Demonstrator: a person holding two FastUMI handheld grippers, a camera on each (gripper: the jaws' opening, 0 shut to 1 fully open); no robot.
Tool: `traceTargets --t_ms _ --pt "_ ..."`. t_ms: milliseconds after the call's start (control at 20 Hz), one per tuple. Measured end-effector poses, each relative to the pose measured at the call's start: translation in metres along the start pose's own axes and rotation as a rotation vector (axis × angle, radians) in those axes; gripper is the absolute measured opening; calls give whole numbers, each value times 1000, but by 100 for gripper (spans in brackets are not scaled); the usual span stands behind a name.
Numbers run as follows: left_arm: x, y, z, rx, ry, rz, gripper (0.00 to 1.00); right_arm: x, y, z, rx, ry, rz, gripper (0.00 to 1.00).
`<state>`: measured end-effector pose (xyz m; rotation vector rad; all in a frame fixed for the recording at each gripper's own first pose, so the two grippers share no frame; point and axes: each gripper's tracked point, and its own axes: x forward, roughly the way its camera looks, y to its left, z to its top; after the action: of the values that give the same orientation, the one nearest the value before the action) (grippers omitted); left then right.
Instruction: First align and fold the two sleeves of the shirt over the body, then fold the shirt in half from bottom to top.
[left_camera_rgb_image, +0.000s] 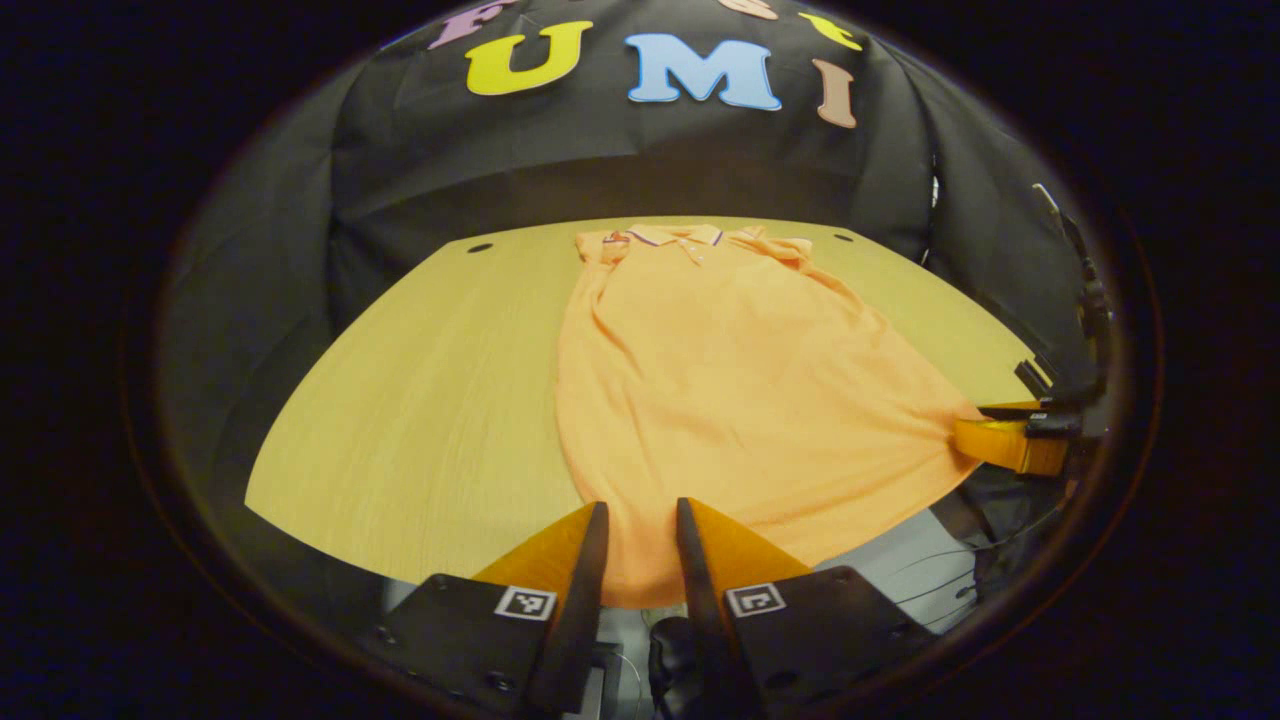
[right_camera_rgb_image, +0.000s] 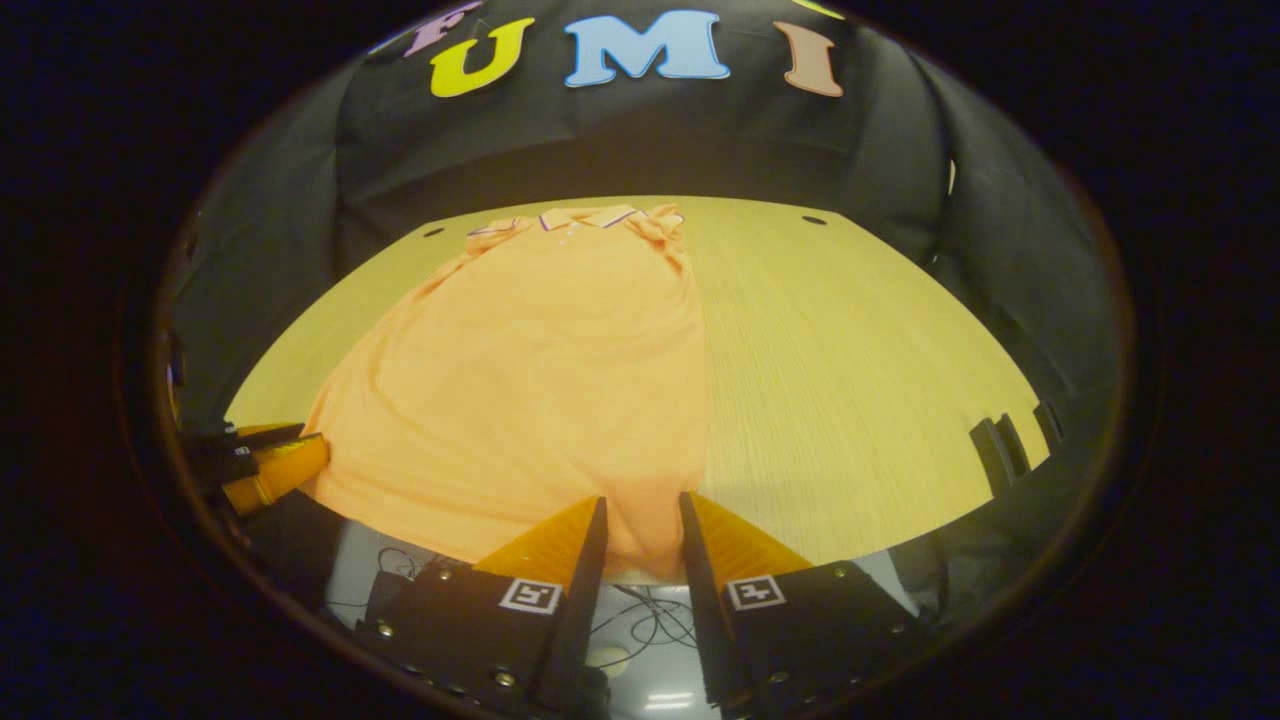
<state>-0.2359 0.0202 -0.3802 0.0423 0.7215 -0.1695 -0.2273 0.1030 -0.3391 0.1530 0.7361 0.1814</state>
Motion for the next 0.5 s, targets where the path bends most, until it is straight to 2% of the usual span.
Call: traceTargets --t_ms 50,100,150,200,250,300,500 --pt "1 -4 1 5 -5 -6 39 1 1 1 17 -4 4 40" --pt "0 -5 1 3 -5 -1 23 0 1 2 29 -1 14 23" --pt "0 -4 2 2 -2 5 14 1 2 2 30 9 24 23" --pt "1 -4 1 4 3 7 12 3 0 3 20 11 23 23" --pt "0 -3 2 -7 2 15 12 3 1 3 40 13 34 13" --pt "1 -2 3 -20 3 21 6 1 0 4 42 24 42 3" --pt "3 1 10 -45 18 50 6 -3 3 8 35 44 72 3"
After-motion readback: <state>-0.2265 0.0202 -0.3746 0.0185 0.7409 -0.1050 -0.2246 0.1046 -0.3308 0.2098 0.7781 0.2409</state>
